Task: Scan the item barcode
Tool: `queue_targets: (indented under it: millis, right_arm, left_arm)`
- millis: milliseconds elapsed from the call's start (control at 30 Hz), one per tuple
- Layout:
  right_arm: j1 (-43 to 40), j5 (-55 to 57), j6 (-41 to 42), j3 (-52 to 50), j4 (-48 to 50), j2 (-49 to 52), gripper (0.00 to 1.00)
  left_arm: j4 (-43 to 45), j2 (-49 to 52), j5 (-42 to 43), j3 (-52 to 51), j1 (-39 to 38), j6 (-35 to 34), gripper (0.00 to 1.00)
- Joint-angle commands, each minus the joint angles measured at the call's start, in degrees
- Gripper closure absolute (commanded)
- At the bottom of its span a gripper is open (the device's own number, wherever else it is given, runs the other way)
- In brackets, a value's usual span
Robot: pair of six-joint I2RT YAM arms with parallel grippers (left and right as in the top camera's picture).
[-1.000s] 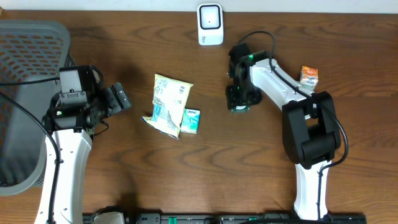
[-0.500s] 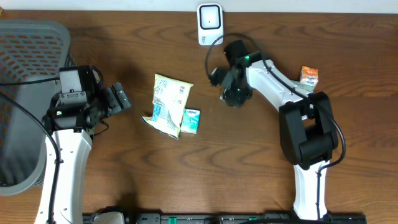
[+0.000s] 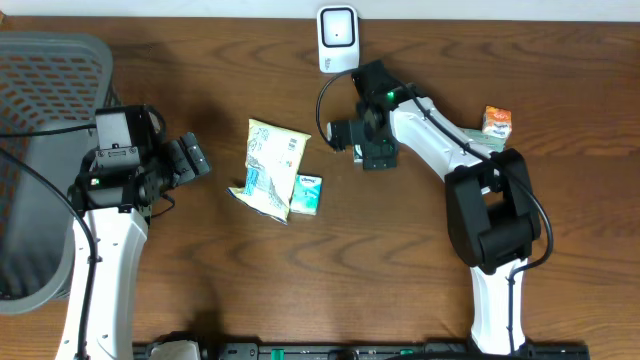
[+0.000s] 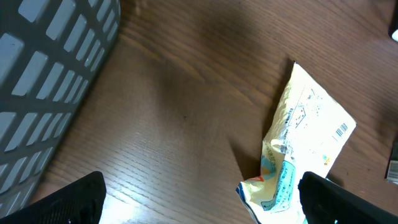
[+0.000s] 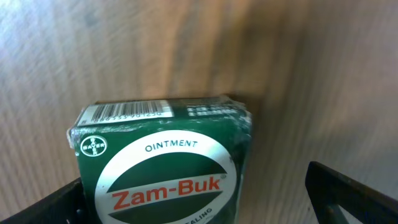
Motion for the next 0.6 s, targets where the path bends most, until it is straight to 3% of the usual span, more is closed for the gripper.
queue_targets:
  millis: [0,33,133,300,400,567]
  right_arm:
    - [0.04,-0.96,15.65,0.90,0.87,-5.73,0.01]
    - [0.04,-1.29,26.95,0.90,0.94,-8.57,0.01]
    - [-0.04,-1.27,45.48,0.90,0.02,-12.15,0.01]
    - [-1.03,-4.09,66.38,0.55,-5.25,-13.07,0.01]
    - [-1.20,-8.81,73.85,-1.64,-6.05,-11.87,0.01]
    - [-0.66,-7.37,89.61,-7.69,-3.61,-10.05,0.01]
  left_arm:
    - [-0.15,0.13,0.09,0.04,0.20,-0.09,0.02]
    - [-0.15,0.13,0.09,0.04,0.20,-0.09,0.02]
    - [-0.15,0.13,0.09,0.04,0.20,-0.09,0.02]
    - [-0.15,0.13,0.09,0.04,0.20,-0.09,0.02]
    - [-0.15,0.13,0.09,0.04,0.20,-0.09,0.03]
    - [-0.15,0.13,0.11,0.04,0.20,-0.09,0.02]
